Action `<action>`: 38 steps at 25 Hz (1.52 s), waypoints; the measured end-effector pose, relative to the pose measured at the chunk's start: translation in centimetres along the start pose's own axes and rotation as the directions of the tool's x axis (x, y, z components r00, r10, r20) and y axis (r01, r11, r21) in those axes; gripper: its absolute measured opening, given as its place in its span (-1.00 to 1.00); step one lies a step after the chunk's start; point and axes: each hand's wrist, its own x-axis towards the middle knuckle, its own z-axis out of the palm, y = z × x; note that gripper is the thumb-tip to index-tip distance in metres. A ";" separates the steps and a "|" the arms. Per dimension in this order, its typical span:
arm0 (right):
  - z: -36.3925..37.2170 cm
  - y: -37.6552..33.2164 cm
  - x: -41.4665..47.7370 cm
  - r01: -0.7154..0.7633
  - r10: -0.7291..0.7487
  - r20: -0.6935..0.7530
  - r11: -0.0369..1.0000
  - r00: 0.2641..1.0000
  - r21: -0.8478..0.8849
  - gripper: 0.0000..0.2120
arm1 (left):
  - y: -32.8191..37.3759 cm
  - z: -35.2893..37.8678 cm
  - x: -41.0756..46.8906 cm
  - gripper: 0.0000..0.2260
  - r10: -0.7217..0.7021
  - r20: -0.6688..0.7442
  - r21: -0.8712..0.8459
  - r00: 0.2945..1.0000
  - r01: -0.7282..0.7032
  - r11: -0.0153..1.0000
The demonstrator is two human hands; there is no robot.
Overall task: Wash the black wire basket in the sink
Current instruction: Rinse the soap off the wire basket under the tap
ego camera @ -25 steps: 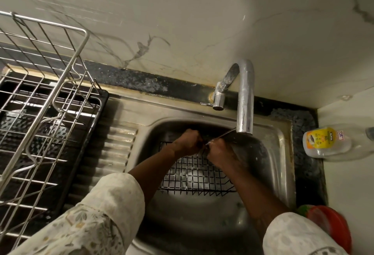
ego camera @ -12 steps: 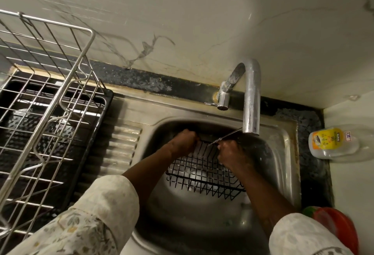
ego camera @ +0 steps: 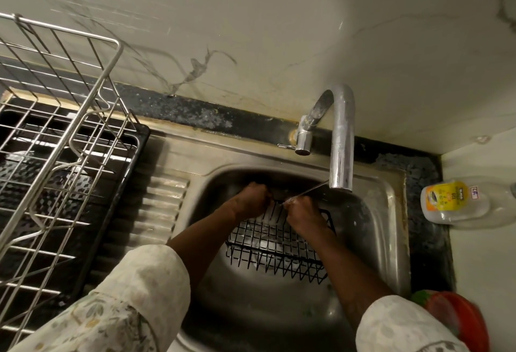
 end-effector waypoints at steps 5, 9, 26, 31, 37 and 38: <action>0.1 0.7 -0.3 0.054 -0.054 0.011 0.998 0.998 0.009 -0.75 | 0.1 0.5 0.3 -0.79 0.026 0.024 -0.001 0.999 -0.026 1.000; -0.3 0.5 -0.7 0.034 -0.036 0.033 0.996 0.999 0.078 -0.76 | 0.7 0.4 0.4 -0.78 0.038 0.026 0.003 0.999 -0.038 0.999; -1.3 -0.2 -1.1 -0.028 0.023 0.051 0.996 0.998 0.090 -0.61 | 0.7 -0.2 -0.4 -0.80 -0.097 0.054 -0.036 0.994 0.099 0.994; -1.3 -1.5 -0.5 0.019 -0.027 0.089 0.996 0.996 0.092 -0.81 | 0.9 0.0 0.0 -0.79 -0.077 0.068 -0.036 0.995 0.079 0.996; -0.9 -0.6 -1.2 -0.041 0.039 0.023 0.995 0.999 0.088 -0.66 | 1.0 0.5 0.3 -0.80 -0.077 0.077 -0.070 0.994 0.082 0.994; -0.9 -0.4 -1.4 -0.047 0.045 0.018 0.995 0.999 0.090 -0.64 | 1.1 0.5 0.2 -0.78 -0.077 0.079 -0.067 0.994 0.083 0.994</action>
